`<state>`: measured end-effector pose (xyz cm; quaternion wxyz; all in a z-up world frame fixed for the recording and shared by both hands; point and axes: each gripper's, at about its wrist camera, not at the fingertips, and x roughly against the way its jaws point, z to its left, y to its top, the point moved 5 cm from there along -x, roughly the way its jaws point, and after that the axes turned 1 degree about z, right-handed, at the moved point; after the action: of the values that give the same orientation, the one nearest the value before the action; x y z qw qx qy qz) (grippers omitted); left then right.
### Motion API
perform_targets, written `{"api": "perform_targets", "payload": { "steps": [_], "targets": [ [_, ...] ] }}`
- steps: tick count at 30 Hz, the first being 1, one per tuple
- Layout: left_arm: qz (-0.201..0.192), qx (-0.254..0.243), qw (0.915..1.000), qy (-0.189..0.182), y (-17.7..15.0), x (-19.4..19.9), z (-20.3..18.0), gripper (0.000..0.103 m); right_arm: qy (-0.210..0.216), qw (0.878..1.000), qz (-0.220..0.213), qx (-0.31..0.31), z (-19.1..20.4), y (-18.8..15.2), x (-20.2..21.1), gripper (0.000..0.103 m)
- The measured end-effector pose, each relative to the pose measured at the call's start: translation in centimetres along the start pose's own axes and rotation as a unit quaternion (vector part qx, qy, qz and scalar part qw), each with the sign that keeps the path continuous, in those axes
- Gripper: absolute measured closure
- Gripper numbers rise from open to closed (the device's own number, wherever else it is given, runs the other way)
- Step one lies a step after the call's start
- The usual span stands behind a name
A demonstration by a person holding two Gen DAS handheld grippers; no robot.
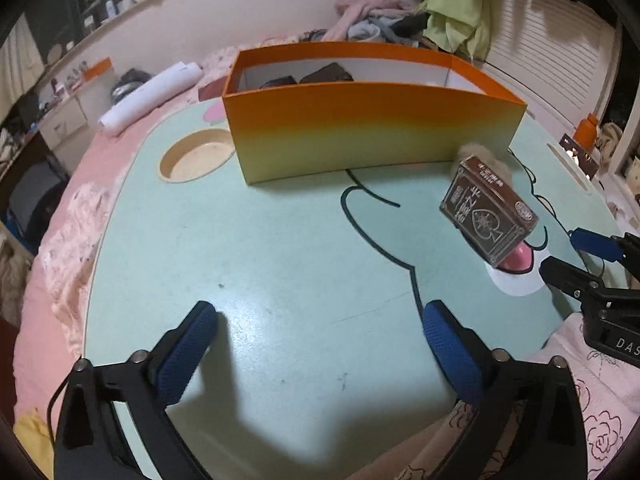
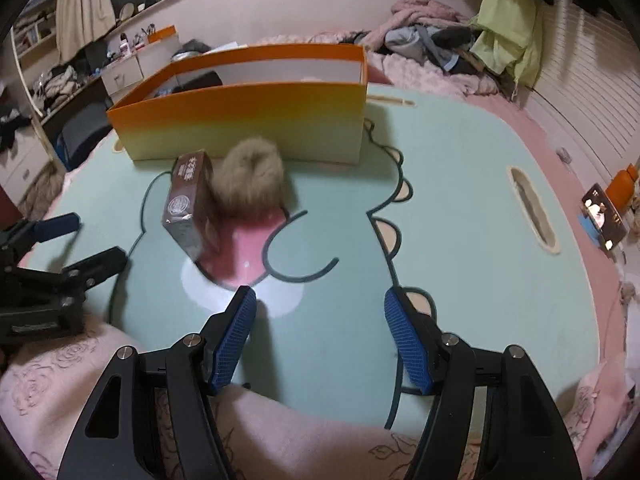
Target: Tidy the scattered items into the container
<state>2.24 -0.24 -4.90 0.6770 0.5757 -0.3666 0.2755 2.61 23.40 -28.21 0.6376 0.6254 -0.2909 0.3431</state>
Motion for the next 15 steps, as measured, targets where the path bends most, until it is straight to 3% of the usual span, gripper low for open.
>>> {"api": "perform_targets", "payload": {
  "steps": [9,15],
  "targets": [
    [-0.006,-0.001,1.0000,-0.001,-0.01,-0.02,-0.21,0.000,0.002,1.000,0.006,0.000,-0.18,-0.42,-0.65,0.005],
    [-0.007,-0.001,1.0000,-0.001,-0.01,-0.01,-0.32,0.000,0.004,1.000,0.008,0.002,-0.03,-0.63,-0.71,0.001]
  ]
}}
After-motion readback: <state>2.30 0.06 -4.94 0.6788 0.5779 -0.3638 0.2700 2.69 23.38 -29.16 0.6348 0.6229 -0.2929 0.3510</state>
